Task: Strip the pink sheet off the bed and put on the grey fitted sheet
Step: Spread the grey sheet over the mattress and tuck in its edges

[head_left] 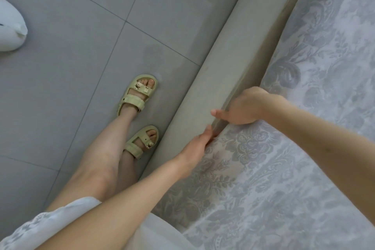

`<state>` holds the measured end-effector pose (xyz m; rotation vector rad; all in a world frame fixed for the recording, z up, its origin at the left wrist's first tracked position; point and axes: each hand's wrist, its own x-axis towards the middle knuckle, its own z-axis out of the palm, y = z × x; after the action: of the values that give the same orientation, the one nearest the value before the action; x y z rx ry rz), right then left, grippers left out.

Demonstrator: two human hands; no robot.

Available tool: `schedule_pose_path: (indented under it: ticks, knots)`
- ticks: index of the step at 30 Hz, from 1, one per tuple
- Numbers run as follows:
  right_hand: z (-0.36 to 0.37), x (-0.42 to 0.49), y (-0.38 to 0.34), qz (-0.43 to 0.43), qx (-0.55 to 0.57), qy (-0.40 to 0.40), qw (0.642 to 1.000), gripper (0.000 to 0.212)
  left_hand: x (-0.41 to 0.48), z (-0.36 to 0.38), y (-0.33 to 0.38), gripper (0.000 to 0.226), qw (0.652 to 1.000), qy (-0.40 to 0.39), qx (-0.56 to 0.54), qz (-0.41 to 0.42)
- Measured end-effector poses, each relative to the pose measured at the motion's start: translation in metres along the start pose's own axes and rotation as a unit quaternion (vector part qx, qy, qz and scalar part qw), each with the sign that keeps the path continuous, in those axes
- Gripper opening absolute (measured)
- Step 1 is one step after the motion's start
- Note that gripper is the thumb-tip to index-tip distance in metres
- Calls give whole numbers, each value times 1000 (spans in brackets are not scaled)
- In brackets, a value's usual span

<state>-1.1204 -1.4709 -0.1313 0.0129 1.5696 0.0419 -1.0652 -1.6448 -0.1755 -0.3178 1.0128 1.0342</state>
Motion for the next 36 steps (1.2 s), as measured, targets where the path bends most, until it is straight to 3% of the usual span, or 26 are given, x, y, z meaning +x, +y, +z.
schedule_pose_path:
  ticks: [3, 7, 11, 13, 14, 16, 19, 22, 26, 30, 33, 36]
  knots:
    - [1, -10, 5, 14, 18, -11, 1000, 90, 8, 17, 1, 52, 996, -60, 15, -64]
    - [-2, 19, -7, 36, 17, -26, 999, 82, 17, 14, 10, 50, 995, -52, -9, -89]
    - [2, 43, -16, 58, 13, -32, 998, 79, 12, -3, 3, 79, 992, 68, 20, -102]
    - [4, 41, -18, 60, 23, -17, 998, 79, 0, -11, -4, 76, 988, 149, 39, -25]
    - [4, 37, -19, 60, 35, 8, 998, 79, -5, -15, -9, 72, 985, 170, 30, 24]
    - [8, 28, -19, 51, 88, 105, 989, 80, -15, -19, -14, 65, 989, 132, 6, 58]
    - [18, 12, -26, 12, 174, 241, 955, 79, -14, -13, -21, 65, 999, 26, 13, 28]
    - [42, -5, -40, -30, 125, 274, 953, 75, -5, -2, -26, 65, 1000, -4, -5, -3]
    - [63, -17, -53, -37, -8, 256, 966, 72, 7, 5, -35, 62, 998, -44, -55, -2]
    - [57, 10, -70, 10, -61, 174, 983, 76, 3, 4, -28, 52, 999, -9, -36, -35]
    - [49, 25, -79, 31, -65, 92, 993, 80, -6, -15, -46, 57, 995, 93, 37, 7]
    - [46, 32, -83, 39, -19, 86, 995, 80, -22, -51, -76, 51, 961, 189, 186, 75]
